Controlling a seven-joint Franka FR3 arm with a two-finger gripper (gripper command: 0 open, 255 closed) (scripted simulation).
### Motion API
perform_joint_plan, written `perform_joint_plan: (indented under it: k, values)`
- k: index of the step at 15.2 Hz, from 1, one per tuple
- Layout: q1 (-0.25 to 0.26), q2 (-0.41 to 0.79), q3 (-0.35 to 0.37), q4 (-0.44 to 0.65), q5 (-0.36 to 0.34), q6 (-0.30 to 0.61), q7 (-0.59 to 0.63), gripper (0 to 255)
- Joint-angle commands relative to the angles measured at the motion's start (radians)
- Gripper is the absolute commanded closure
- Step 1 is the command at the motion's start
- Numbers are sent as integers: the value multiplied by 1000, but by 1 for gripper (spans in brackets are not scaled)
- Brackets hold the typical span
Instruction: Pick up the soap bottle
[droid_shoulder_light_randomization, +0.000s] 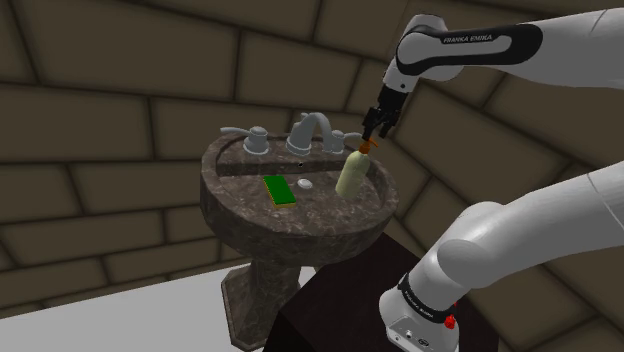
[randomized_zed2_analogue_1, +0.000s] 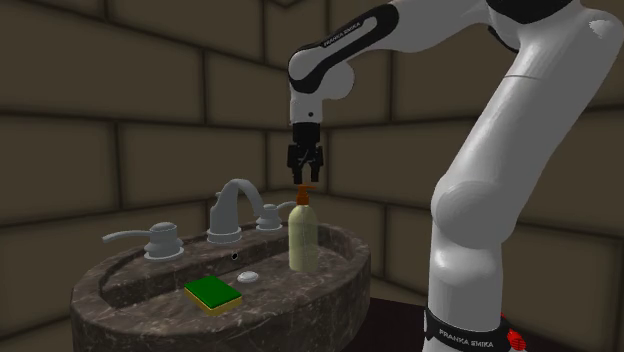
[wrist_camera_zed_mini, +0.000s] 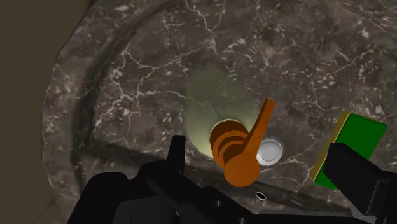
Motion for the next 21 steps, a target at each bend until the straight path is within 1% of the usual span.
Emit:
perform_joint_plan:
  k: [1, 6, 8, 9, 18, 21]
  values:
    - [-2, 15, -10, -17, -4, 35, -7, 0]
    - [-3, 34, -19, -70, -6, 106, -10, 0]
    - [-4, 37, -20, -76, -6, 114, -10, 0]
    - [-3, 37, -20, -75, -6, 113, -10, 255]
    - [-4, 37, -20, -76, -6, 114, -10, 255]
    - [-3, 24, -14, -45, -5, 71, -8, 255]
